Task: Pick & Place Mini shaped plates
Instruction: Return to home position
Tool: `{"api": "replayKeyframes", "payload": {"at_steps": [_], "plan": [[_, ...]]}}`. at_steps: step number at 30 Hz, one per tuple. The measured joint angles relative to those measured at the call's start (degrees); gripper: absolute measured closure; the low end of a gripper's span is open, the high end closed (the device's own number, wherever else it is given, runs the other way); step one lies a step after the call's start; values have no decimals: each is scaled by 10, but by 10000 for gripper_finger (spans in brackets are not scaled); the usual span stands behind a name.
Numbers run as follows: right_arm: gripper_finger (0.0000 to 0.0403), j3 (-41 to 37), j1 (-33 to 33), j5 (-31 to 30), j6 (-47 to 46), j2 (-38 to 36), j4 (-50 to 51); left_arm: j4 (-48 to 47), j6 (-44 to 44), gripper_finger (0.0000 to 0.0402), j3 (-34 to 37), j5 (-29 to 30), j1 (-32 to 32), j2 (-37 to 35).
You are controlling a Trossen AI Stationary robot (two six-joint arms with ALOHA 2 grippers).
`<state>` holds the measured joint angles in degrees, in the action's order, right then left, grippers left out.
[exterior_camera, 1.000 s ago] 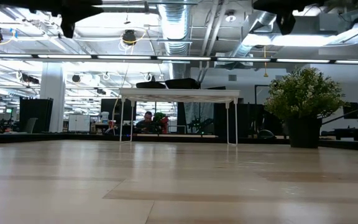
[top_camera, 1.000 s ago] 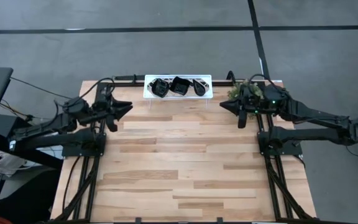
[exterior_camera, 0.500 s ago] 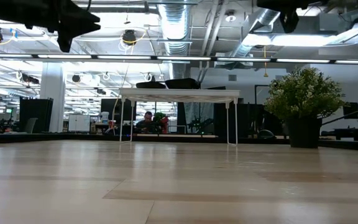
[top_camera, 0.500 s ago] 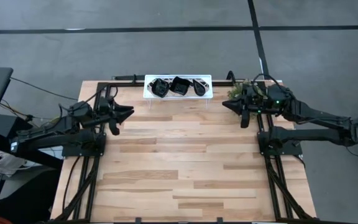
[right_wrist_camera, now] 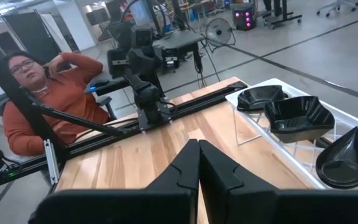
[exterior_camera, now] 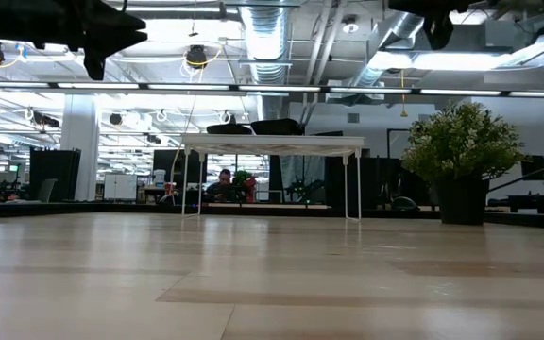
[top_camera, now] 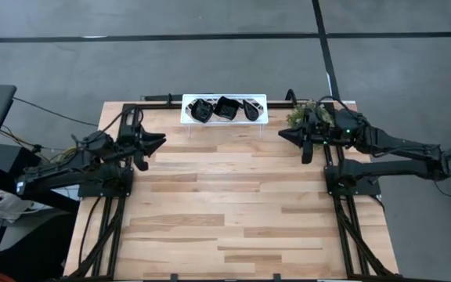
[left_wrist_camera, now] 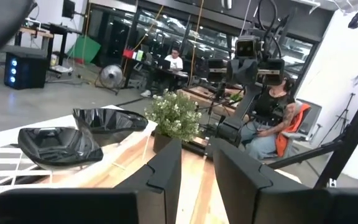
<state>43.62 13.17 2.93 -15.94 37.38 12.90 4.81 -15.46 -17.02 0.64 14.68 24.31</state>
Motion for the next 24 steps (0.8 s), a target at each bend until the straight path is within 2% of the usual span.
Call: {"api": "replayKeyframes", "payload": {"at_steps": [8,16,20,24], "plan": [[403,0,-16,-7,8,-23,-3,-69,-46,307,0,0,1,-40],[403,0,-16,-19,9,-53,0,-73,-29,307,0,19,1,-113],[403,0,-16,-20,9,-53,-2,-78,-28,307,-1,33,1,-128],[403,-51,-16,-16,9,-53,-71,-104,-30,307,-1,32,1,-124]]}}
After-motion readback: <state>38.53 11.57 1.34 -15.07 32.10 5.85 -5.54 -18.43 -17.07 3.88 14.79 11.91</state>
